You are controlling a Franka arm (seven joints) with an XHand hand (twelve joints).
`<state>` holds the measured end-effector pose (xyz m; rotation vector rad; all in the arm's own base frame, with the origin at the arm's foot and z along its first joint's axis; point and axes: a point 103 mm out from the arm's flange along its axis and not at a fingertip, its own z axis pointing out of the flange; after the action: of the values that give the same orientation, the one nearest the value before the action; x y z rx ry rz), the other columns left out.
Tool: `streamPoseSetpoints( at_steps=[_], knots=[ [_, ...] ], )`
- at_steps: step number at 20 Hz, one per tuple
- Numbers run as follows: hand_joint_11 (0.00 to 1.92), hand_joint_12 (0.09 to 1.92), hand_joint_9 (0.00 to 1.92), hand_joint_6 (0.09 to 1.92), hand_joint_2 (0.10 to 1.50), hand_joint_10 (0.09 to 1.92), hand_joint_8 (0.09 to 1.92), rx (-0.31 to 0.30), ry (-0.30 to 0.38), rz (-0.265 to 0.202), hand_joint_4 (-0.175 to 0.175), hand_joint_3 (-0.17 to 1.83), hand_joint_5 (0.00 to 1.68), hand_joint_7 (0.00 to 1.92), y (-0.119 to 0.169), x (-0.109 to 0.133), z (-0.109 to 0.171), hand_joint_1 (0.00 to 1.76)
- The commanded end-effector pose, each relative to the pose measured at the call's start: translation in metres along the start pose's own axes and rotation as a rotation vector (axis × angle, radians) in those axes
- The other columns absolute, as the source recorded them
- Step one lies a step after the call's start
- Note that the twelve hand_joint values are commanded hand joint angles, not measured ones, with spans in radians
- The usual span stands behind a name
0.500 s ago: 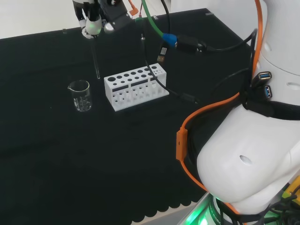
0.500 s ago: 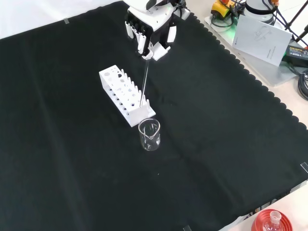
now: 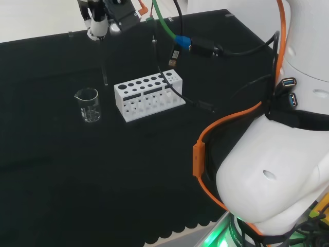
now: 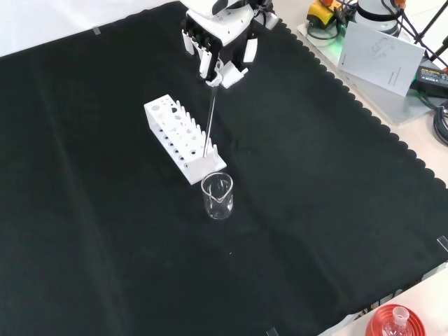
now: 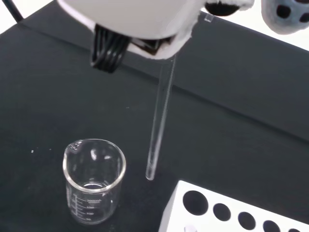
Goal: Stir in the beaker to the left of the white test tube rack with the glass rod.
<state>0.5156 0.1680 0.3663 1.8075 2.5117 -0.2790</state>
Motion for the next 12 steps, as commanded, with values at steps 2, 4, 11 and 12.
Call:
streamPoseSetpoints(
  at_steps=[2,4,11,12],
  knots=[
    [1.56,0.79,1.9,0.92,0.61,0.09,0.32,0.026,-0.028,-0.023,-0.175,0.85,1.18,1.71,0.008,0.015,0.002,1.2],
    [1.56,0.79,1.9,0.92,0.61,0.09,0.32,0.013,-0.014,-0.034,-0.175,0.85,1.18,1.71,0.011,0.02,0.0,1.2],
    [1.56,0.79,1.9,0.92,0.61,0.09,0.32,0.008,-0.014,-0.045,-0.175,0.86,1.18,1.72,0.016,0.028,0.0,1.2],
    [1.56,0.79,1.9,0.92,0.61,0.09,0.32,0.007,-0.011,-0.052,-0.175,0.86,1.18,1.72,0.018,0.031,0.001,1.2]
  ],
)
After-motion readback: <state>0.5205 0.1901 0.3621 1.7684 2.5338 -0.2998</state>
